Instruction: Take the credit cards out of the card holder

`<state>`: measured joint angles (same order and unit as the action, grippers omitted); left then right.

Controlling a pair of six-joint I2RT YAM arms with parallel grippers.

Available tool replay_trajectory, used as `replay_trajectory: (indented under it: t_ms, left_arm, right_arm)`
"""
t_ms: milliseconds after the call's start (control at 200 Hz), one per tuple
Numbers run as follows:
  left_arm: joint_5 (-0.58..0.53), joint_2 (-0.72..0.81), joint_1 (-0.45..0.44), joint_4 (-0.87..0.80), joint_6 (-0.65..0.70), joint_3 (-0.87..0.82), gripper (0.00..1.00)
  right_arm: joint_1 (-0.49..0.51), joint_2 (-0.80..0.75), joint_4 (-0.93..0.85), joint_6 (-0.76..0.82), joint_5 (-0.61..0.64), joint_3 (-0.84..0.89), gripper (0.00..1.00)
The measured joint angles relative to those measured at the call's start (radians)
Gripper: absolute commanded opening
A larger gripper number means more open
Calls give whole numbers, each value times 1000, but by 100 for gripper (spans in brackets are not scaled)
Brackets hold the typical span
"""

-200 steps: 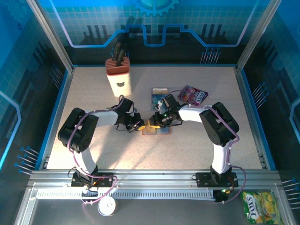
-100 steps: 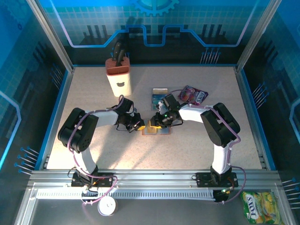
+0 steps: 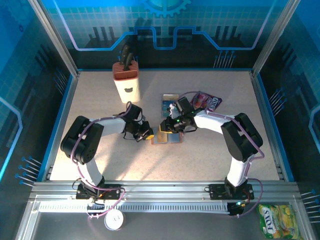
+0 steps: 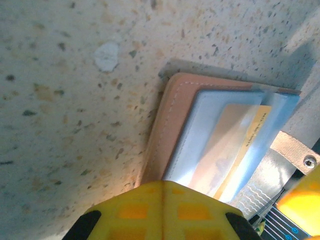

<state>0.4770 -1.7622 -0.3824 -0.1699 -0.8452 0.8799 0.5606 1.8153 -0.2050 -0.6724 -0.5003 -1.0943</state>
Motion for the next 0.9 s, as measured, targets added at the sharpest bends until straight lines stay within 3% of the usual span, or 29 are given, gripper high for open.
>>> replay_trajectory:
  t_ms: [385,900]
  left_arm:
    - [-18,18,-35,-84,37,94,7]
    - [-17,-16,-50,-87,36,98,5]
  right_arm:
    - [-51,-32,-58,30,28,16,30]
    - [-52,-16,-45,23,-4,42,29]
